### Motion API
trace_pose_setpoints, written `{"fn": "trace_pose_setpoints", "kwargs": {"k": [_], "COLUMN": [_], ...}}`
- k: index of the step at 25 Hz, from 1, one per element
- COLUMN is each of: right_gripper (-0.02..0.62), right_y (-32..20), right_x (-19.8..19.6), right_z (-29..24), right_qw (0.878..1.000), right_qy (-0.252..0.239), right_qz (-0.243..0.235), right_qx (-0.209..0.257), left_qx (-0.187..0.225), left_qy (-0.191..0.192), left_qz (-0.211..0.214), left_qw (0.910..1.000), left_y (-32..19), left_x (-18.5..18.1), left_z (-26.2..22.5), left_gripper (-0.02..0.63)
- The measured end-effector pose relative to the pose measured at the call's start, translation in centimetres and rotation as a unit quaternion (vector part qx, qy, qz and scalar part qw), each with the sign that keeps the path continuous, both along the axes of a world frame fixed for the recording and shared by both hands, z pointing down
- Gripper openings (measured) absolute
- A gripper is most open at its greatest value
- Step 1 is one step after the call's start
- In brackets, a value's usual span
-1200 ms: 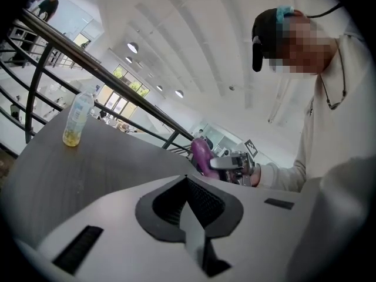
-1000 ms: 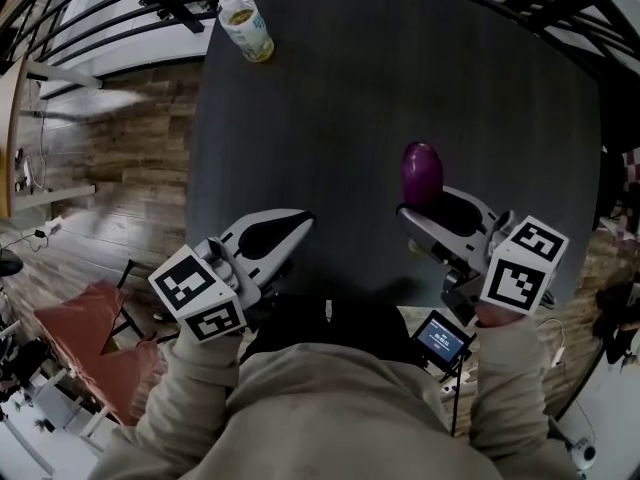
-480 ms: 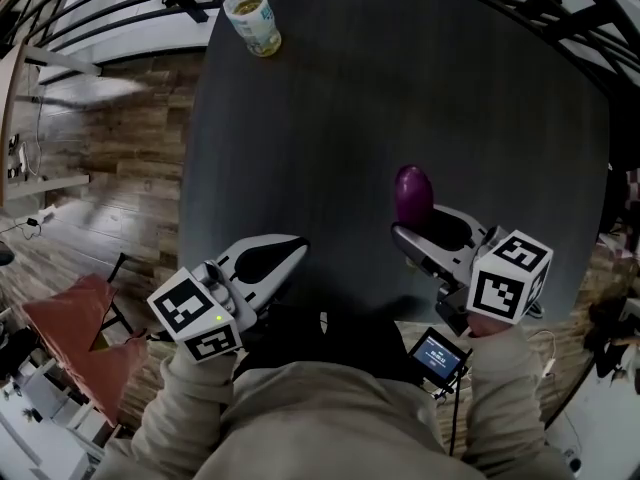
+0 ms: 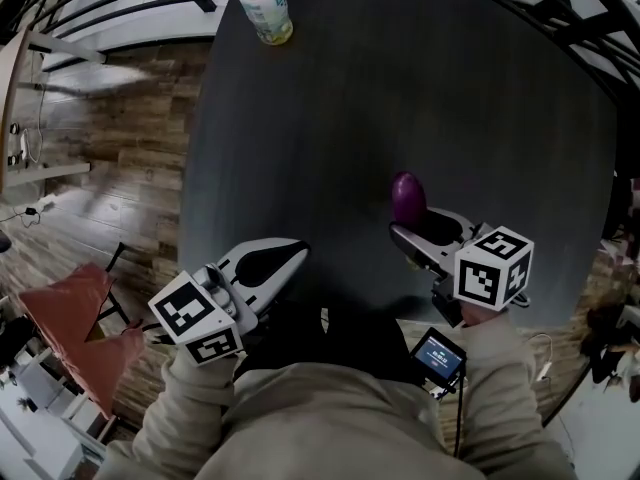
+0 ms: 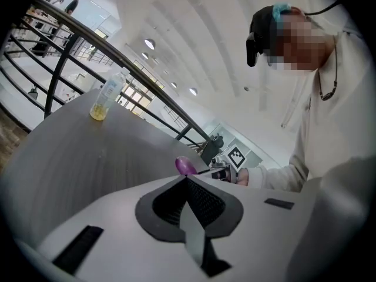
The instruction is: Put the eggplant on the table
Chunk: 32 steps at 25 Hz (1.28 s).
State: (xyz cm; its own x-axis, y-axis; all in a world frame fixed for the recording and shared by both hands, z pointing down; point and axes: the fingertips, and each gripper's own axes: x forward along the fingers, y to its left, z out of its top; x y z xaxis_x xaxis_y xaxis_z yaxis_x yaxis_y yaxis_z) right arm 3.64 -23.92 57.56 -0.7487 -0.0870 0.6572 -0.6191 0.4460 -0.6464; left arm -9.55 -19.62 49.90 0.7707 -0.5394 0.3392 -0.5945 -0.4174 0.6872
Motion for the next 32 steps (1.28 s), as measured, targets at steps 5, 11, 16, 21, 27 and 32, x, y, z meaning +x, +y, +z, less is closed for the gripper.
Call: {"fn": "trace_pose_setpoints", "kwargs": {"k": [5, 11, 16, 21, 27, 32], "right_gripper": [0.221, 0.221, 0.221, 0.221, 0.221, 0.236], "right_y": [0.3, 1.1, 2.2, 2.7, 3.0, 2.9], "right_x": [0.6, 1.6, 2.6, 3.8, 4.3, 4.4], "right_z": [2.1, 4.6, 6.3, 7.4, 8.5, 8.7], "right_qw": [1.0, 0.998, 0.994, 0.991, 0.988, 0.986], "right_qy": [0.025, 0.059, 0.096, 0.119, 0.144, 0.153], "right_qz": [-0.001, 0.002, -0.007, -0.003, -0.014, -0.019], "right_qx": [-0.019, -0.037, -0.054, -0.061, -0.06, -0.055], "left_qx": [0.006, 0.007, 0.006, 0.004, 0.003, 0.003], "left_qy": [0.023, 0.025, 0.029, 0.032, 0.03, 0.031], "left_qz": [-0.003, 0.002, 0.006, 0.007, 0.009, 0.01], "left_qw": [0.9997, 0.9997, 0.9995, 0.9995, 0.9995, 0.9995], "left_y": [0.1, 0.4, 0.6, 0.5, 0.4, 0.3], "left_x": [0.1, 0.2, 0.3, 0.8, 0.6, 0.7], "left_z": [-0.5, -0.4, -0.4, -0.3, -0.3, -0.4], "left_gripper": [0.006, 0.006, 0.006, 0.006, 0.006, 0.006]}}
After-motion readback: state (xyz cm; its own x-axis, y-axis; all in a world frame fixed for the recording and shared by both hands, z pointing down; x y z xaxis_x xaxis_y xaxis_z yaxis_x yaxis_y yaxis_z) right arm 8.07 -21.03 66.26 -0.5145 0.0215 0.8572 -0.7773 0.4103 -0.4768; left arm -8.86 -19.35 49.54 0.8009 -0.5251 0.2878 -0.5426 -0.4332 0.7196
